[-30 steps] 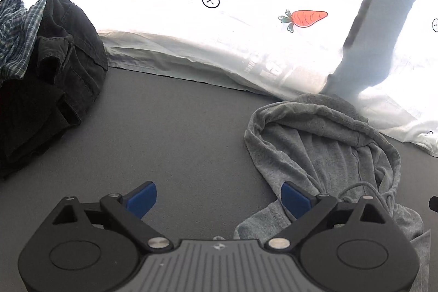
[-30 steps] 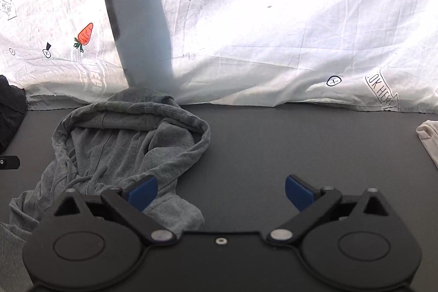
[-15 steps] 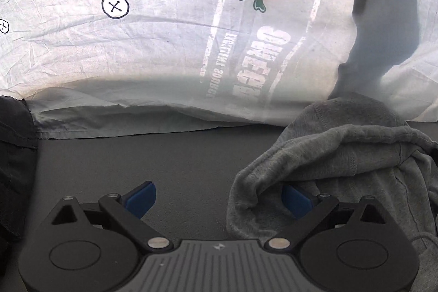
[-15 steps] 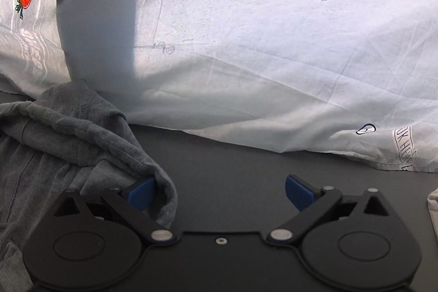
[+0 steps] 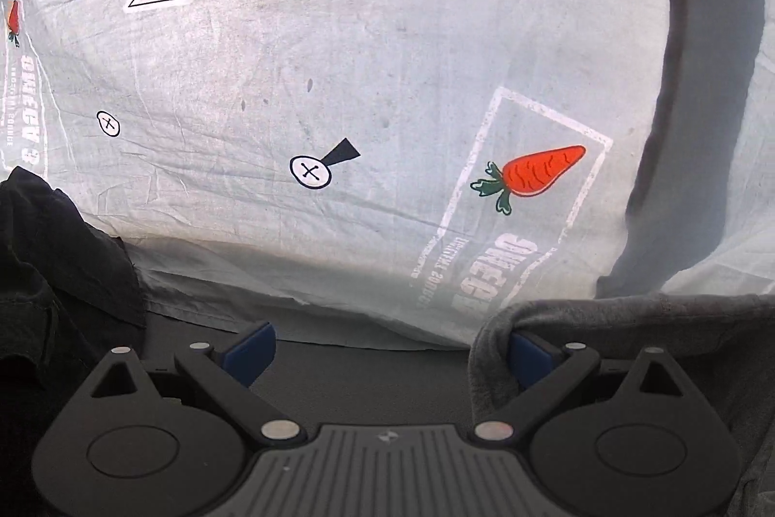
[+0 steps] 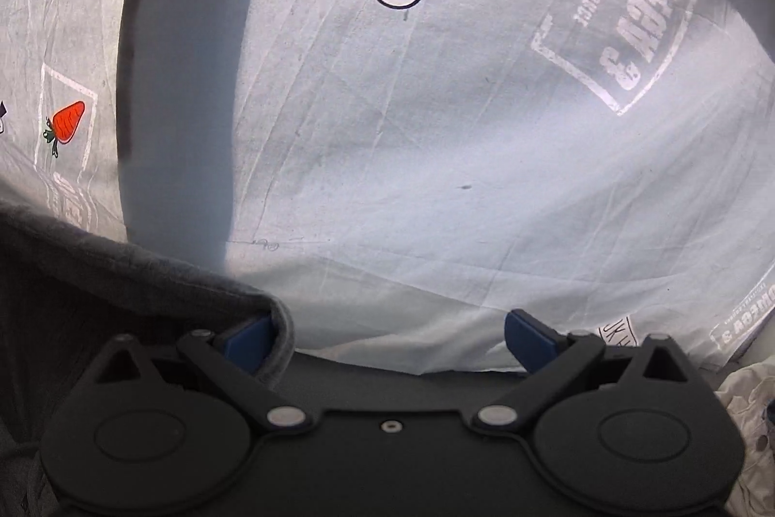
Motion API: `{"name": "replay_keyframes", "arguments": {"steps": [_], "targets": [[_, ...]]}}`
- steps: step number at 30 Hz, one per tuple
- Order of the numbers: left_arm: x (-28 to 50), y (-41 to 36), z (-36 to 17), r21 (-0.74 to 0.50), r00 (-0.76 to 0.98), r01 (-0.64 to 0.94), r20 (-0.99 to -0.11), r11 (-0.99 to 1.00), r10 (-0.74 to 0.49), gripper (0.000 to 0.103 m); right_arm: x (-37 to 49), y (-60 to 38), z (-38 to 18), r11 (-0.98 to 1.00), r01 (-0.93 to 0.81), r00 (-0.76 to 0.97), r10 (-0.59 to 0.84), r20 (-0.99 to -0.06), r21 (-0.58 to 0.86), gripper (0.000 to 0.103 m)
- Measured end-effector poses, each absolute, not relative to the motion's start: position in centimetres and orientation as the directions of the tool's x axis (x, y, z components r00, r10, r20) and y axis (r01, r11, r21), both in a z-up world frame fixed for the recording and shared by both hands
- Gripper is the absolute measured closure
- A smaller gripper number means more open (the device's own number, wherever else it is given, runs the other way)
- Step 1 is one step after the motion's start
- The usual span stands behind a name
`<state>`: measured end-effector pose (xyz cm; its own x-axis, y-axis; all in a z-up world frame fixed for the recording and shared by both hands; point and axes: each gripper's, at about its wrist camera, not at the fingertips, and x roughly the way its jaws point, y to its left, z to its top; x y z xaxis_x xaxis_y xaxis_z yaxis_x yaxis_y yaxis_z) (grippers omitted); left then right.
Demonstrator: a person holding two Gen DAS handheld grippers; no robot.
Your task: Fold clothes
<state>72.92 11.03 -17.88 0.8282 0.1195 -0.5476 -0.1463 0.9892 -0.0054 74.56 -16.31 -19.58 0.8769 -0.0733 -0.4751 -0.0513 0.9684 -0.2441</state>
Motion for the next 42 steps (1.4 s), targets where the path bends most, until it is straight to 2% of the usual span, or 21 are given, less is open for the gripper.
{"name": "replay_keyframes", "arguments": {"steps": [8,14,22,26,38,42], "targets": [[63.8,9.4,-11.6,-0.017,0.884,-0.164,-0.446,0.986,0.140,0.004,65.9,-16.5,-14.8,0.958,-0.031,0.939,-0.070,-0.336,-0.287,0.002],[58.0,8.8,-9.9,-0.006,0.892,-0.173,-0.424,0.985,0.155,0.004,59.9,-17.5,-13.5,0.966,-0.016,0.949,-0.067,-0.307,-0.260,0.002],[52.3,8.5,-10.4,0.007,0.886,-0.181,-0.434,0.984,0.165,0.004,53.4,-17.7,-14.7,0.947,-0.018,0.957,-0.077,-0.279,-0.322,0.002],[50.0,8.1,-12.1,0.021,0.869,-0.177,-0.467,0.984,0.166,0.004,51.4,-17.9,-16.3,0.937,-0.026,0.950,-0.085,-0.301,-0.348,0.002],[48.1,7.9,-18.7,0.080,0.724,-0.167,-0.667,0.983,0.177,0.005,49.1,-17.8,-21.0,0.925,-0.093,0.890,-0.089,-0.448,-0.368,0.002],[48.0,8.8,-18.6,0.039,0.702,-0.115,-0.704,0.993,0.109,0.005,48.4,-17.9,-21.4,0.933,-0.149,0.859,-0.041,-0.511,-0.326,0.002]]}}
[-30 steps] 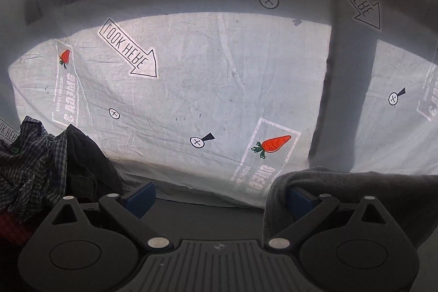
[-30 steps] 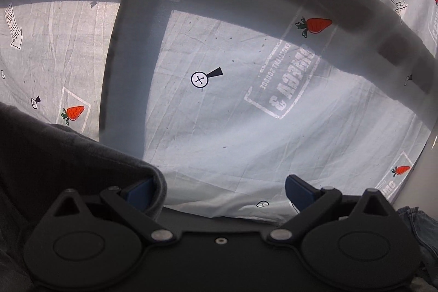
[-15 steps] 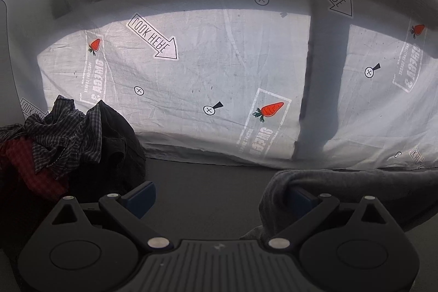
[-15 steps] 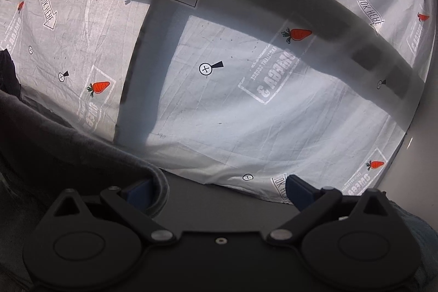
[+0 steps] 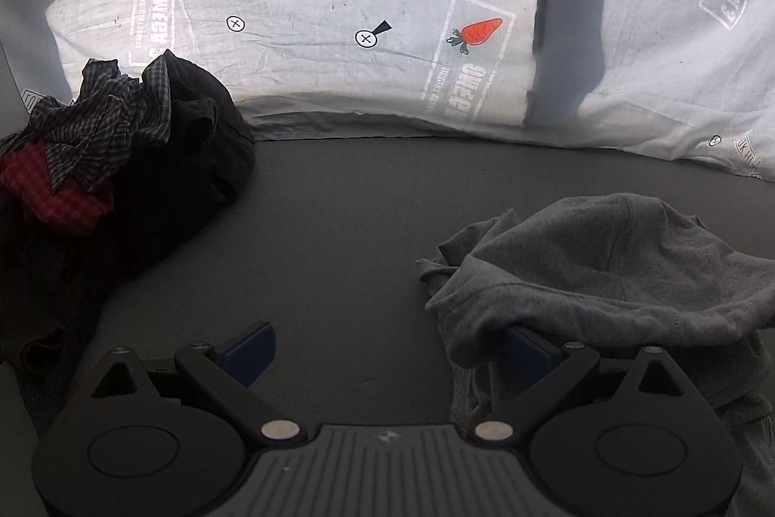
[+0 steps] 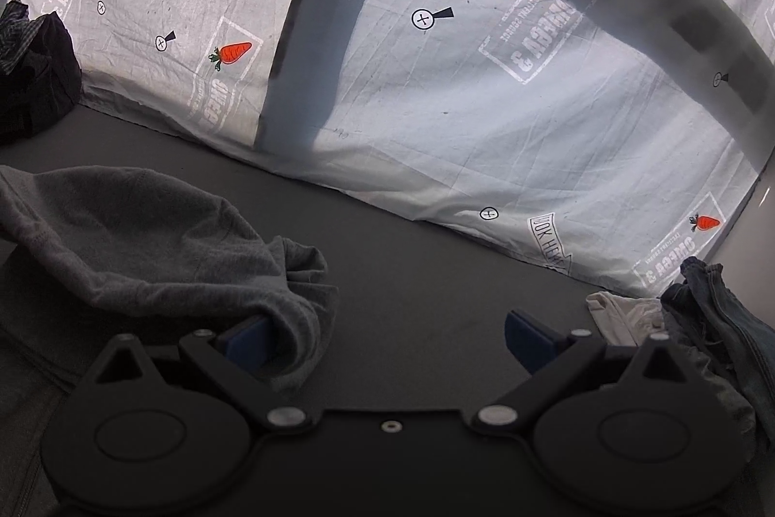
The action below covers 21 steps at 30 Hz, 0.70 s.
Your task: Fold clothes
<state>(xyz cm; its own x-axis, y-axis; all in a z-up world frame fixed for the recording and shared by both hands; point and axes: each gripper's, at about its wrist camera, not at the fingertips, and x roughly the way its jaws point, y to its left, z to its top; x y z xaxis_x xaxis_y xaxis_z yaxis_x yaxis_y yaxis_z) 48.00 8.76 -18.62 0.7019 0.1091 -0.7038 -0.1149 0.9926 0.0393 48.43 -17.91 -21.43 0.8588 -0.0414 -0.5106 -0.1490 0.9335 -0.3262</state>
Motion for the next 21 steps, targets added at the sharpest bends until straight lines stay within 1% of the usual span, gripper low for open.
{"name": "replay_keyframes", "arguments": {"steps": [3,6,8,10,11,15,19,21], "targets": [[47.8,9.5,-18.1,-0.020,0.692,-0.052,-0.722,0.998,0.021,0.004,47.9,-17.7,-21.6,0.931,-0.196,0.843,-0.001,-0.538,-0.309,0.002],[47.4,9.9,-18.0,-0.089,0.663,0.050,-0.742,0.995,-0.100,0.003,47.4,-17.5,-21.4,0.928,-0.237,0.829,0.038,-0.558,-0.289,0.002],[47.2,10.1,-18.1,-0.102,0.647,0.091,-0.750,0.991,-0.137,0.003,47.4,-17.4,-21.2,0.928,-0.252,0.820,0.055,-0.570,-0.274,0.002],[47.0,10.2,-18.4,-0.072,0.655,0.060,-0.750,0.996,-0.094,0.003,47.5,-17.4,-21.1,0.932,-0.251,0.818,0.061,-0.572,-0.261,0.002],[47.1,10.4,-18.7,-0.061,0.657,0.016,-0.752,0.998,-0.057,0.003,47.6,-17.5,-21.1,0.935,-0.249,0.817,0.065,-0.573,-0.251,0.002],[47.6,11.6,-19.8,-0.086,0.650,-0.111,-0.760,0.990,0.007,0.003,48.8,-17.8,-21.9,0.945,-0.224,0.799,0.039,-0.601,-0.236,0.002],[48.1,11.8,-21.2,-0.041,0.614,-0.178,-0.785,0.983,0.078,0.003,50.4,-18.6,-24.5,0.953,-0.183,0.743,-0.026,-0.669,-0.242,0.002],[48.3,12.1,-22.2,-0.029,0.587,-0.214,-0.802,0.976,0.105,0.003,50.8,-19.0,-25.3,0.958,-0.174,0.723,-0.032,-0.690,-0.227,0.002]]}}
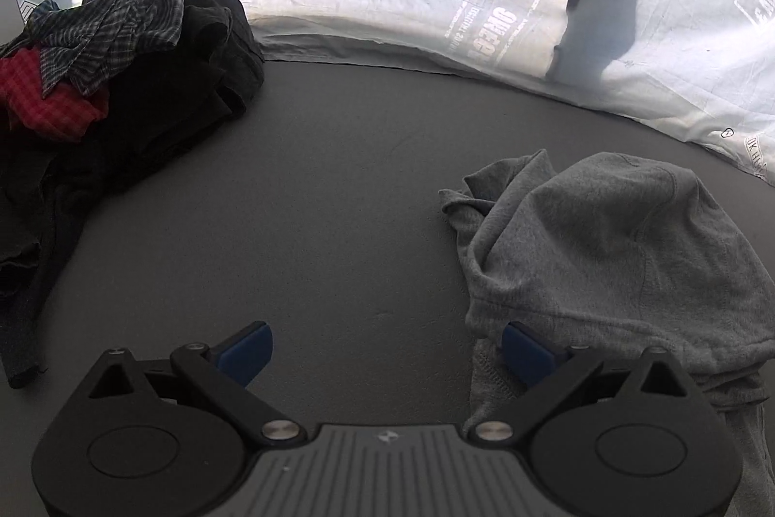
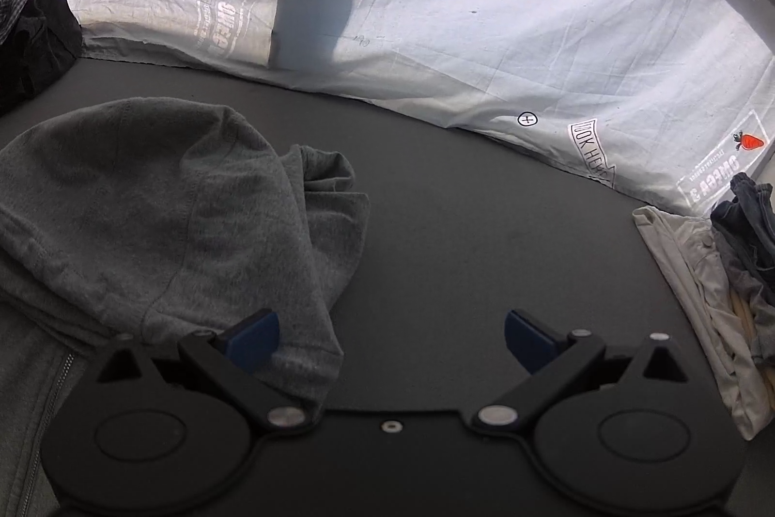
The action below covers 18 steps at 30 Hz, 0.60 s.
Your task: Fold clothes
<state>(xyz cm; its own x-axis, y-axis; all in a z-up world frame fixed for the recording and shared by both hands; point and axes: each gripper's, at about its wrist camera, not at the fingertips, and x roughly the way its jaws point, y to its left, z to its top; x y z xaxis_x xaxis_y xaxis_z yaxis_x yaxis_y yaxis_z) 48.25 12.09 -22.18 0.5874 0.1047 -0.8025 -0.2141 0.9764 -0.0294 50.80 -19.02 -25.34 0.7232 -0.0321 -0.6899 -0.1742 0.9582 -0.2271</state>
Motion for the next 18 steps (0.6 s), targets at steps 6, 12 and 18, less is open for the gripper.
{"name": "replay_keyframes", "arguments": {"steps": [6,12,18], "targets": [[48.7,12.4,-24.9,-0.026,0.519,-0.254,-0.847,0.967,0.113,0.003,51.3,-19.0,-27.1,0.955,-0.185,0.697,-0.039,-0.716,-0.232,0.002],[48.4,12.0,-25.4,-0.029,0.512,-0.234,-0.854,0.972,0.098,0.003,51.2,-19.3,-26.9,0.960,-0.176,0.697,-0.035,-0.716,-0.218,0.002],[46.7,11.6,-24.0,-0.062,0.544,-0.218,-0.836,0.974,0.069,0.003,49.7,-20.7,-26.1,0.977,-0.124,0.693,-0.040,-0.720,-0.174,0.002]]}}
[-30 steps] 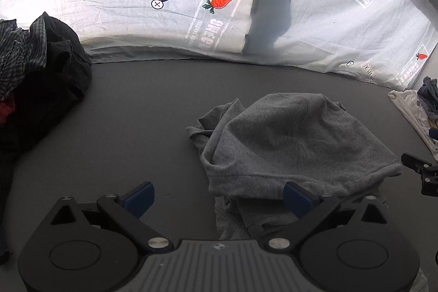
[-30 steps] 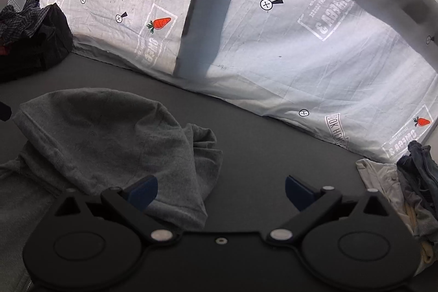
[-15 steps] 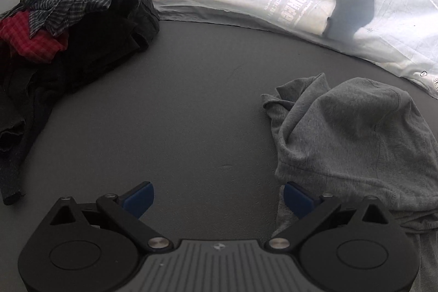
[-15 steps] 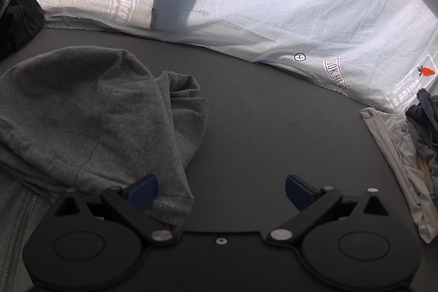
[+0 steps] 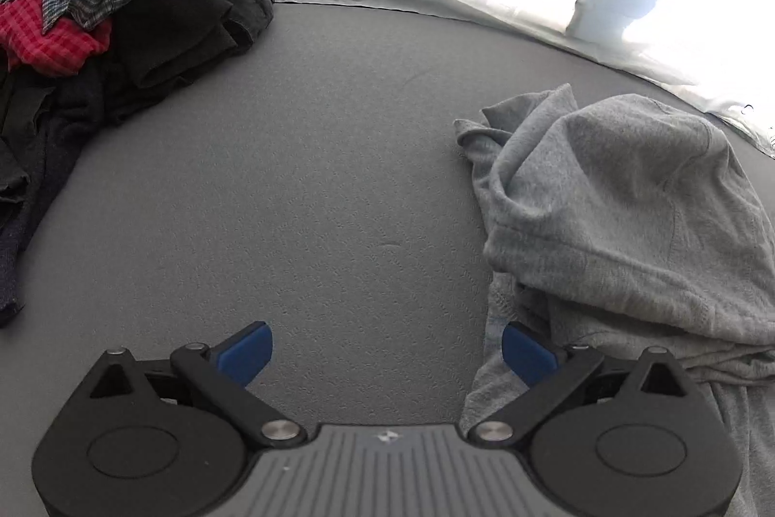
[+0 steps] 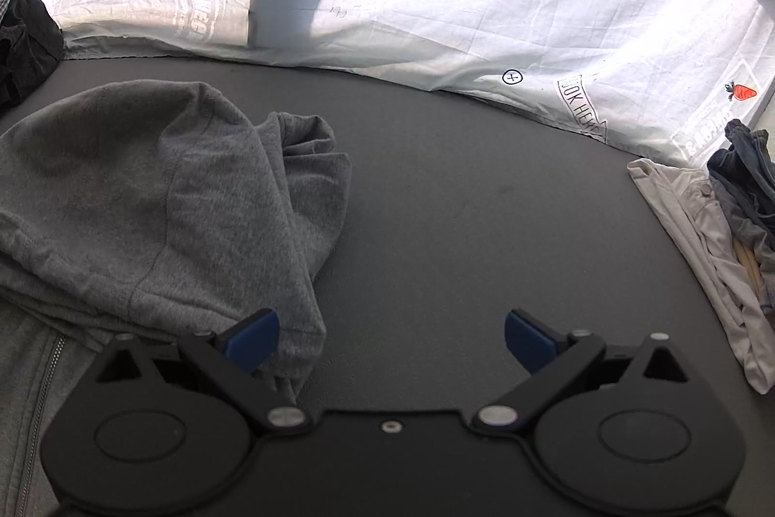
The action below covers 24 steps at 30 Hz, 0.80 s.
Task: Fold clothes
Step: 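Grasp the folded hoodie edge with both grippers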
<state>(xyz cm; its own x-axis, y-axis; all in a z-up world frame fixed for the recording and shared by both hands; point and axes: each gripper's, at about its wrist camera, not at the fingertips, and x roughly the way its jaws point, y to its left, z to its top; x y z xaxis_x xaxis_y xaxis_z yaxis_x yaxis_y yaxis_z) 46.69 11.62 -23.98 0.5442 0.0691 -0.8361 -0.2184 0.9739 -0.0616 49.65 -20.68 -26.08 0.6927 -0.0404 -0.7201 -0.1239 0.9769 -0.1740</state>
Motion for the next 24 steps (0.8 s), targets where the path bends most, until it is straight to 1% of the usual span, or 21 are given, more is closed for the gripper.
{"name": "replay_keyframes", "arguments": {"steps": [3,6,10,11,14,18,21,22,23,24], "targets": [[45.1,11.2,-23.4,-0.085,0.554,-0.208,-0.831,0.974,0.045,0.003,48.1,-21.5,-25.8,0.984,-0.109,0.676,-0.028,-0.736,-0.138,0.002],[43.0,10.7,-23.2,-0.101,0.552,-0.193,-0.834,0.976,0.023,0.003,46.1,-22.2,-26.0,0.992,-0.107,0.643,0.013,-0.765,-0.073,0.003],[40.1,10.3,-23.8,-0.126,0.537,-0.183,-0.844,0.975,-0.008,0.003,43.2,-22.9,-26.9,0.992,-0.116,0.583,0.104,-0.806,0.044,0.012],[39.3,10.3,-24.0,-0.135,0.531,-0.186,-0.847,0.973,-0.016,0.003,42.5,-23.2,-27.3,0.991,-0.108,0.566,0.129,-0.814,0.082,0.015],[36.9,10.5,-24.5,-0.164,0.516,-0.199,-0.856,0.966,-0.039,0.003,40.5,-24.4,-28.2,0.980,-0.064,0.525,0.192,-0.829,0.187,0.020],[34.2,10.9,-24.9,-0.227,0.513,-0.208,-0.853,0.952,-0.091,0.003,38.2,-26.3,-29.1,0.946,0.010,0.497,0.276,-0.823,0.323,0.027],[32.4,11.1,-25.1,-0.280,0.518,-0.214,-0.845,0.936,-0.134,0.005,36.5,-28.1,-29.5,0.895,0.063,0.506,0.352,-0.788,0.441,0.032],[31.6,11.1,-25.1,-0.293,0.524,-0.213,-0.839,0.932,-0.144,0.007,36.0,-28.5,-29.7,0.881,0.068,0.504,0.375,-0.778,0.469,0.036],[31.1,11.0,-25.1,-0.302,0.529,-0.210,-0.835,0.930,-0.152,0.011,35.5,-29.0,-29.8,0.865,0.073,0.502,0.398,-0.768,0.496,0.038],[30.6,11.0,-25.1,-0.309,0.531,-0.210,-0.833,0.928,-0.157,0.014,35.0,-29.5,-30.0,0.849,0.078,0.500,0.421,-0.757,0.523,0.039]]}}
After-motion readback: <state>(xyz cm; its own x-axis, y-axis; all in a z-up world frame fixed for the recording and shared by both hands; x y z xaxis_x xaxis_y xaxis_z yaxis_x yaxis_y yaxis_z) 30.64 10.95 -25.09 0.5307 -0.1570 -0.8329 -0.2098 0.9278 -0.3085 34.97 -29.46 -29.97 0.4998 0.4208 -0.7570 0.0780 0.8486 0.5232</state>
